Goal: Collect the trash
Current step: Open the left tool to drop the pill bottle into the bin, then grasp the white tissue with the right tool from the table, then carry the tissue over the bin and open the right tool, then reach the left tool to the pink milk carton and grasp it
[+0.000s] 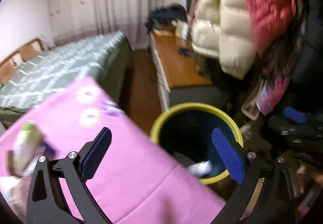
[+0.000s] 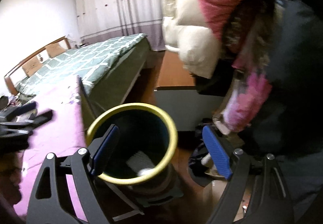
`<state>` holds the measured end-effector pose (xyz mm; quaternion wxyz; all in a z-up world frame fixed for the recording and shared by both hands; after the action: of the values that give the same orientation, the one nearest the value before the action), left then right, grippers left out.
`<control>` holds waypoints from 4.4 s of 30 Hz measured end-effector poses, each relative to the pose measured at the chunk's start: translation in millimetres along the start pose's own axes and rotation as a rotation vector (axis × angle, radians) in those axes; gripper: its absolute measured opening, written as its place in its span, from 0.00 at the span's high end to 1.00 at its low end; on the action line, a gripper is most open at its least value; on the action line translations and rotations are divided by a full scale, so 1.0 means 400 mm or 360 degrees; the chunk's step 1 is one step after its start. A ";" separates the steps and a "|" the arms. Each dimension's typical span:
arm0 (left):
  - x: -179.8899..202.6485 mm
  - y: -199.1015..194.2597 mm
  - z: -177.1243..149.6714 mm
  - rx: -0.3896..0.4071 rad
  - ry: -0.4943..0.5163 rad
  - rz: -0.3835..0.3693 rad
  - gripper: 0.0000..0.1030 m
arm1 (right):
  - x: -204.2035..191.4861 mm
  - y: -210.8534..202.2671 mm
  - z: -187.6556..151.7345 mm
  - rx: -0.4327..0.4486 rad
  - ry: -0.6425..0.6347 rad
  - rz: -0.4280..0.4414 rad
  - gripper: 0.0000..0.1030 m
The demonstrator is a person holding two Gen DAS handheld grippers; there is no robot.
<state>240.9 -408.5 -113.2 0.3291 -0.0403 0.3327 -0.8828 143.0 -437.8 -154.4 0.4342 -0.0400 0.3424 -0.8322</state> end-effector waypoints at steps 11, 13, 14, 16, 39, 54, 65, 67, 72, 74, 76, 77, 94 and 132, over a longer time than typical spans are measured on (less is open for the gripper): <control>-0.518 -0.521 -0.227 0.0249 -0.0459 0.0878 0.05 | -0.345 0.032 -0.046 -0.0087 -0.0282 0.0309 0.22; -0.606 -0.567 -0.299 0.0227 -0.0559 0.1037 0.05 | -0.416 0.026 -0.061 -0.0096 -0.0340 0.0364 0.22; -0.658 -0.585 -0.344 0.0206 -0.0622 0.1121 0.05 | -0.460 0.022 -0.068 -0.0100 -0.0377 0.0398 0.22; -0.745 -0.606 -0.428 0.0172 -0.0735 0.1240 0.05 | -0.519 0.010 -0.077 -0.0103 -0.0429 0.0453 0.22; -0.967 -0.555 -0.823 -0.0173 -0.1139 0.1525 0.05 | -1.064 -0.081 -0.310 -0.0231 -0.1006 0.0931 0.36; -0.952 -0.562 -0.801 -0.0184 -0.1113 0.1523 0.05 | -1.085 -0.057 -0.351 -0.0244 -0.1086 0.0912 0.91; -0.948 -0.557 -0.802 -0.0191 -0.1113 0.1516 0.05 | -0.993 -0.172 -0.181 -0.0080 -0.0819 0.1071 0.92; -0.948 -0.558 -0.802 -0.0193 -0.1112 0.1514 0.05 | -0.967 -0.192 -0.140 -0.0040 -0.0767 0.1088 0.92; -0.947 -0.557 -0.803 -0.0196 -0.1115 0.1514 0.05 | -0.875 -0.238 -0.026 0.0113 -0.0644 0.1037 0.92; -0.946 -0.556 -0.804 -0.0198 -0.1119 0.1513 0.05 | -0.830 -0.242 0.012 0.0164 -0.0604 0.0981 0.92; -0.944 -0.555 -0.805 -0.0198 -0.1123 0.1513 0.05 | -0.783 -0.236 0.043 0.0196 -0.0566 0.0909 0.92; -0.943 -0.555 -0.805 -0.0198 -0.1124 0.1513 0.05 | -0.750 -0.226 0.060 0.0210 -0.0537 0.0855 0.92; -0.945 -0.556 -0.811 -0.0213 -0.1133 0.1513 0.05 | -0.291 0.173 0.079 -0.0104 -0.0190 0.0081 0.88; -0.753 -0.707 -0.633 0.0040 -0.0942 0.1313 0.05 | -0.565 0.217 -0.036 0.0147 -0.0288 0.0292 0.21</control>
<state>245.5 75.4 -91.2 0.7310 -0.1500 0.2028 -0.6340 338.0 -294.5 -165.5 0.5391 -0.0634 0.2653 -0.7969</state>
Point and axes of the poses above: each gripper's, at about its wrist camera, not at the fingertips, and y roughly the way its jaws point, x to its right, z to its top, the point moved 6 cm from there along y, roughly the way its jaws point, and after that the axes turned 9 degrees about y, right-handed, at the moved point
